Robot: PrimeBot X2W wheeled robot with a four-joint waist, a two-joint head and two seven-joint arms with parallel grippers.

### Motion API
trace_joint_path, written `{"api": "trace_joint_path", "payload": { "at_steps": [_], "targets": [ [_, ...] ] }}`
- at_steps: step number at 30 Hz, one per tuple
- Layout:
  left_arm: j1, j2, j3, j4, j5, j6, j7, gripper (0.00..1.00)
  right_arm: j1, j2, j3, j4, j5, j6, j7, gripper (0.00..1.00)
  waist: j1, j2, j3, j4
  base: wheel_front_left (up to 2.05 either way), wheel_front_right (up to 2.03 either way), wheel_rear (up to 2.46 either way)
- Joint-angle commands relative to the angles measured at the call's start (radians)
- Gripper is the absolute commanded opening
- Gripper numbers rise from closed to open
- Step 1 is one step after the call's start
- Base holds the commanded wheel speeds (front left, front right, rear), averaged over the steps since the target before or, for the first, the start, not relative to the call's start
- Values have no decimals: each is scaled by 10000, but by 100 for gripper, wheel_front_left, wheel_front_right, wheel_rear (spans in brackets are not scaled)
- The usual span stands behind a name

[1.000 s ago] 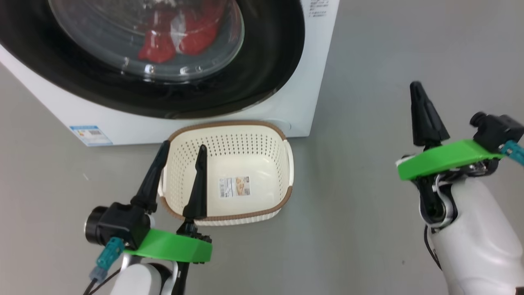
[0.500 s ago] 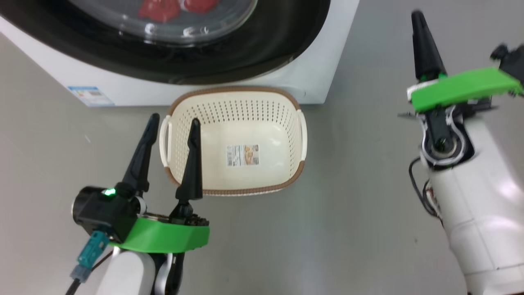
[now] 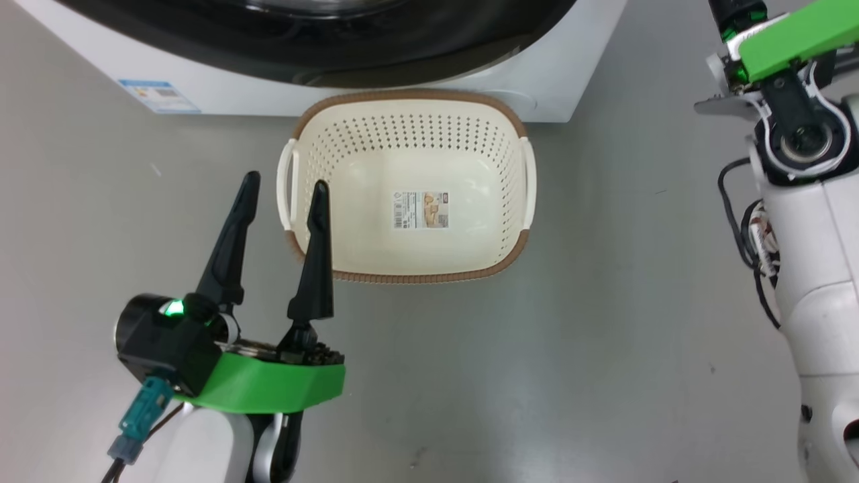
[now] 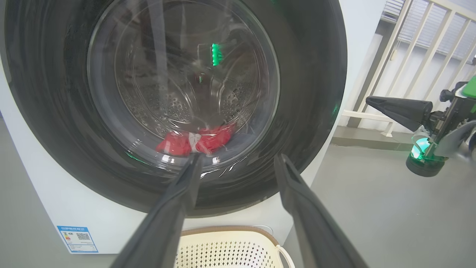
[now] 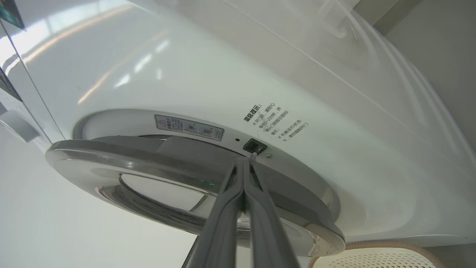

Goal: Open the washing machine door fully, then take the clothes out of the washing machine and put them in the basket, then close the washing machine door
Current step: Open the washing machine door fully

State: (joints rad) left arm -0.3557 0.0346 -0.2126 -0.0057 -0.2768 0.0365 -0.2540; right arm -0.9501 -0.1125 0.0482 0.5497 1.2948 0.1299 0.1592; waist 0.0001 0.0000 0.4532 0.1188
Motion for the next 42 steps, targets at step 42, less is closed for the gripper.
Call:
{"api": "trace_joint_path", "payload": {
  "at_steps": [42],
  "targets": [
    [-785, 156, -4, -265, -484, 168, -78, 100, -3106, 245, -314, 947, 167, 8, 4100, 0, -1, 0, 1392, 707, 0, 0, 0]
  ]
}}
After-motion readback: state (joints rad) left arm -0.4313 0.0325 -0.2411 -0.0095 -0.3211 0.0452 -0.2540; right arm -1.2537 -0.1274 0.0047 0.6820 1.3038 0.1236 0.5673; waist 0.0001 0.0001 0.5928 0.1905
